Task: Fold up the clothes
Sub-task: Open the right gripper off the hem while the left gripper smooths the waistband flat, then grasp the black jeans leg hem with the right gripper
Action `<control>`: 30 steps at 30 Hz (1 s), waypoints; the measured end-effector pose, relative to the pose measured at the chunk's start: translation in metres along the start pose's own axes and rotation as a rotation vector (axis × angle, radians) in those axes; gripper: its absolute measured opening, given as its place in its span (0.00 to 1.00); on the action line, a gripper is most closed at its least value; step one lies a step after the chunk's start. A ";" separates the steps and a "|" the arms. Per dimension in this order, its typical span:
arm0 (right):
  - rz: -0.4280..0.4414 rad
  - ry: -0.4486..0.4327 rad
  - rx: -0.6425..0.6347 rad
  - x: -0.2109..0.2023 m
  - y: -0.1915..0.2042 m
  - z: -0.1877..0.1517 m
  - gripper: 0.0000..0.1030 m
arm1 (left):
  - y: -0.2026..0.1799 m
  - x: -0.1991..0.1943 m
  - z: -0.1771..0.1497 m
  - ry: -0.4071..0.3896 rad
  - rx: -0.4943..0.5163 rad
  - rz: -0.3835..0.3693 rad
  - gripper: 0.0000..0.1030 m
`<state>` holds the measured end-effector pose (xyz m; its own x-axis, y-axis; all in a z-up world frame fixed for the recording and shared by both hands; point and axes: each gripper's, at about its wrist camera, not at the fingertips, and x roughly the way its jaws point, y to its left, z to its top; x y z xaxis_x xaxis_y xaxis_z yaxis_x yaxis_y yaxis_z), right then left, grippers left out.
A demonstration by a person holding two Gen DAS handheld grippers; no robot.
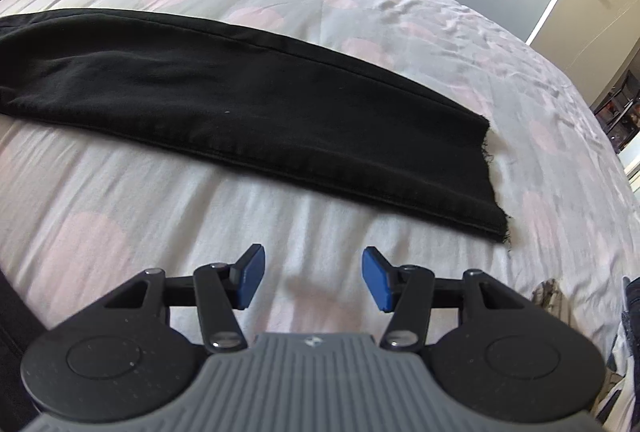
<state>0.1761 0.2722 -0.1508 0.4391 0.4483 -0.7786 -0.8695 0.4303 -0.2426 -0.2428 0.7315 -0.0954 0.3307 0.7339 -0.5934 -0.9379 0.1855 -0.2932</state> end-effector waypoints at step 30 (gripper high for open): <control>0.007 0.002 0.177 0.009 -0.019 -0.009 0.58 | 0.049 0.047 -0.052 0.448 -0.147 -0.297 0.32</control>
<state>0.1943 0.2612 -0.1578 0.4322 0.4501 -0.7814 -0.8193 0.5581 -0.1316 -0.2674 0.7411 -0.1760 0.6207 0.3082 -0.7209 -0.7839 0.2248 -0.5788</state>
